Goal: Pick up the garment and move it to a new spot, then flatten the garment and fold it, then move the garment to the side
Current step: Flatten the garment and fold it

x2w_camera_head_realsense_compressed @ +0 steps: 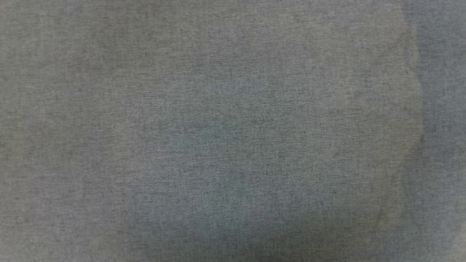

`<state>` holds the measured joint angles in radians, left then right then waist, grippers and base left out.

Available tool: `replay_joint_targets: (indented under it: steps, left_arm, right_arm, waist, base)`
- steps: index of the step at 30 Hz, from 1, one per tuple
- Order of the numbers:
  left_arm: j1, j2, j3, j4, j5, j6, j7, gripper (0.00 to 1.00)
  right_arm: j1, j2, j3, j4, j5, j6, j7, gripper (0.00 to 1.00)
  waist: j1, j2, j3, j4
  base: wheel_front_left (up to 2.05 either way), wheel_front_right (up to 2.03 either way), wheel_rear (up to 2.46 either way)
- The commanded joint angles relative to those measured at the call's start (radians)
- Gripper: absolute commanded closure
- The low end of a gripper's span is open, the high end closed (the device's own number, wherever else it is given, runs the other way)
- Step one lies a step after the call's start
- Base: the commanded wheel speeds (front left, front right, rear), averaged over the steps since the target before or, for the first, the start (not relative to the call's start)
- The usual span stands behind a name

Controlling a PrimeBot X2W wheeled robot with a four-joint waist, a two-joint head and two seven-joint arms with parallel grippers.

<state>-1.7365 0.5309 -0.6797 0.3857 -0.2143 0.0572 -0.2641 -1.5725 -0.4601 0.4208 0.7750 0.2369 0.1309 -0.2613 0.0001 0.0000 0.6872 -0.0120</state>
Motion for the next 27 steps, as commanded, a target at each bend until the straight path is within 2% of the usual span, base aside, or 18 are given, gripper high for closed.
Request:
replay_joint_targets:
  steps: [1,3,4,5,6,8,14,19,27]
  left_arm:
    - [0.119,0.023,0.028,-0.078,-0.006,0.019,0.000,1.00]
    - [0.275,0.041,0.065,-0.180,-0.018,0.038,0.000,1.00]
    - [0.449,0.061,0.101,-0.274,-0.018,0.060,0.000,1.00]
    - [0.449,0.061,0.101,-0.274,-0.018,0.060,0.000,1.00]
    - [0.614,0.069,0.146,-0.373,-0.020,0.083,0.000,1.00]
    - [0.774,0.078,0.194,-0.461,-0.010,0.104,0.000,1.00]
    - [1.220,0.037,0.323,-0.629,0.009,0.158,0.000,1.00]
    - [1.494,-0.025,0.392,-0.698,0.007,0.139,0.000,1.00]
    - [1.811,-0.088,0.452,-0.749,0.037,0.079,0.000,1.00]
  right_arm:
    - [0.088,0.011,-0.027,-0.041,-0.012,0.000,-0.005,1.00]
    - [0.181,0.014,-0.060,-0.093,-0.016,0.000,-0.005,1.00]
    - [0.289,0.022,-0.078,-0.141,-0.014,0.000,-0.005,1.00]
    - [0.289,0.022,-0.078,-0.141,-0.014,0.000,-0.005,1.00]
    - [0.388,0.021,-0.101,-0.182,0.009,0.000,-0.005,1.00]
    - [0.489,0.013,-0.121,-0.220,0.040,0.000,-0.005,1.00]
    - [0.789,-0.023,-0.165,-0.305,0.121,0.000,-0.005,1.00]
    - [1.005,-0.049,-0.158,-0.378,0.173,0.000,-0.005,1.00]
    - [1.249,-0.061,-0.151,-0.460,0.150,0.000,-0.006,1.00]
  waist:
    - [-0.0001,0.0000,-0.009,0.016]
    - [-0.0001,0.0000,-0.025,0.021]
    - [-0.0001,0.0000,-0.051,0.023]
    - [-0.0001,0.0000,-0.051,0.023]
    - [-0.0001,0.0000,-0.083,0.027]
    - [-0.0001,0.0000,-0.116,0.029]
    - [-0.0001,0.0000,-0.238,0.038]
    - [-0.0001,0.0000,-0.322,0.030]
    - [-0.0001,0.0000,-0.389,-0.001]
  base:
    - [0.00,0.00,0.00]
    - [0.00,0.00,0.00]
    - [0.00,0.00,0.00]
    - [0.00,0.00,0.00]
    - [0.00,0.00,0.00]
    - [0.00,0.00,0.00]
    - [0.00,0.00,0.00]
    - [0.00,0.00,0.00]
    - [0.00,0.00,0.00]
